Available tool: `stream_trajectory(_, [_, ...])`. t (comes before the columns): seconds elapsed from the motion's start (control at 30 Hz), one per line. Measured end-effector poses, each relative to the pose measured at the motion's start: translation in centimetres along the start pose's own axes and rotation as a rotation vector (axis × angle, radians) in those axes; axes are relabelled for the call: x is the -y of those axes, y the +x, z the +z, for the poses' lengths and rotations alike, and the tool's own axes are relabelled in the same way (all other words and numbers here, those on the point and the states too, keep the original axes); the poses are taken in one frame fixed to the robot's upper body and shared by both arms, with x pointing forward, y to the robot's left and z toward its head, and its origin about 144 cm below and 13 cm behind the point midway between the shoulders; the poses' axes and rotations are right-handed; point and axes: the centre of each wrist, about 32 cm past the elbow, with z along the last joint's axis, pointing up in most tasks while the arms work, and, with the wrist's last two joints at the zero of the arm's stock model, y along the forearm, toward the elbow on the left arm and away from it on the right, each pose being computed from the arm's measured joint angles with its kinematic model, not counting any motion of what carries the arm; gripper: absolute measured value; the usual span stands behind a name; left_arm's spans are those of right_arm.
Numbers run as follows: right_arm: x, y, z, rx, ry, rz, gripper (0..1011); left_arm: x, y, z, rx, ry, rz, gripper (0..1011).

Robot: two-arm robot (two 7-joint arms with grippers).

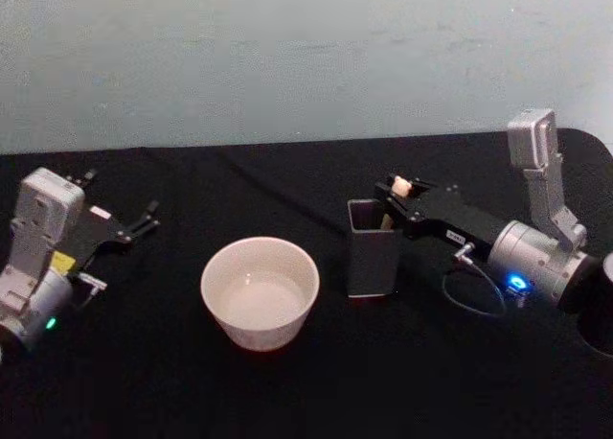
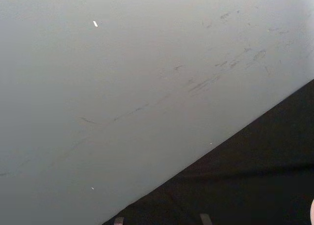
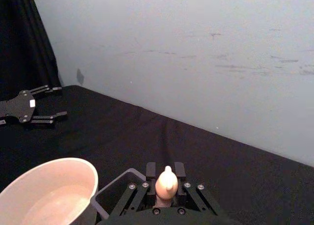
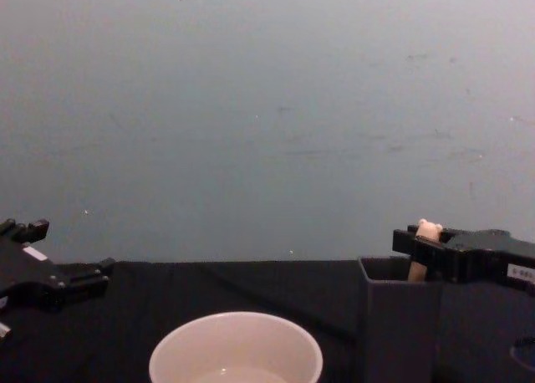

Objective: Pick up the stirring spoon with one hand, stir inside the cup, then place it back in its original position.

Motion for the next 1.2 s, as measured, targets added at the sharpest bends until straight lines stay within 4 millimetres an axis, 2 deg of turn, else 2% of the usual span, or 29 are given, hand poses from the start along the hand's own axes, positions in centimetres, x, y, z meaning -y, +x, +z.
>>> stream_trajectory(0.47, [-0.3, -0.4, 0.8, 0.035, 0.016, 0.026, 215, 0.0, 0.0, 0.0, 0.0, 0.0, 0.0, 1001])
stream_trajectory(1.2, [0.0, -0.4, 5.1, 0.174, 0.132, 0.073, 214, 0.0, 0.0, 0.0, 0.0, 0.0, 0.0, 1001])
